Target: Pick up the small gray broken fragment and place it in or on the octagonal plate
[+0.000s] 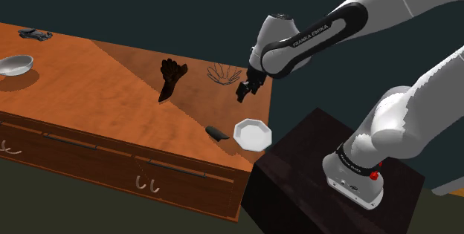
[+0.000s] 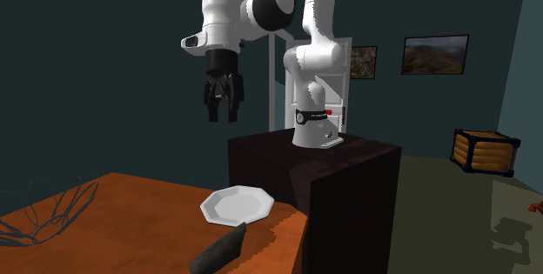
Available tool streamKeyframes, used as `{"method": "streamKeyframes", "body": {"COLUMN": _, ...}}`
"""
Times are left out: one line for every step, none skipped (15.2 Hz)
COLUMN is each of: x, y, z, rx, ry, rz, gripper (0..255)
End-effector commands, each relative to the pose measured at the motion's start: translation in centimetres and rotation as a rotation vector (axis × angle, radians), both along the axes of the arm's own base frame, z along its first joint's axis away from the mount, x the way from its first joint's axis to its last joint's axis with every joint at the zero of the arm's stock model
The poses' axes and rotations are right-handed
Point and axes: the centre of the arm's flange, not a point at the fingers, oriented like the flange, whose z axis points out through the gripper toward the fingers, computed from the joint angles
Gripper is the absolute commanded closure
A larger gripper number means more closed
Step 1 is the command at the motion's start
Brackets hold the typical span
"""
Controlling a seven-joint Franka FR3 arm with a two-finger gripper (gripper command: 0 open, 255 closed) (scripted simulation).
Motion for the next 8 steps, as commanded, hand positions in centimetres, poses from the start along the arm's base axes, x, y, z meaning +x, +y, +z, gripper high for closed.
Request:
{"method": "streamKeyframes", "body": {"x": 0.6, "y": 1.0, "z": -2.6, "rx": 0.002, "ry": -0.002, "rz": 0.013, "gripper": 0}}
{"method": "streamKeyframes", "body": {"x": 1.0, "y": 1.6, "z": -3.8, "rx": 0.004, "ry": -0.003, "rz": 0.02, "gripper": 0}}
{"method": "streamKeyframes", "body": {"x": 1.3, "y": 2.1, "z": -4.9, "rx": 0.005, "ry": -0.003, "rz": 0.026, "gripper": 0}}
{"method": "streamKeyframes", "body": {"x": 1.7, "y": 2.6, "z": -6.1, "rx": 0.006, "ry": -0.004, "rz": 0.033, "gripper": 0}}
{"method": "streamKeyframes", "body": {"x": 2.0, "y": 3.2, "z": -7.2, "rx": 0.008, "ry": -0.004, "rz": 0.039, "gripper": 0}}
{"method": "streamKeyframes", "body": {"x": 2.3, "y": 3.7, "z": -8.4, "rx": 0.009, "ry": -0.004, "rz": 0.046, "gripper": 0}}
{"method": "streamKeyframes", "body": {"x": 2.7, "y": 4.3, "z": -9.5, "rx": 0.01, "ry": -0.005, "rz": 0.053, "gripper": 0}}
{"method": "streamKeyframes", "body": {"x": 3.0, "y": 4.8, "z": -10.7, "rx": 0.011, "ry": -0.005, "rz": 0.059, "gripper": 0}}
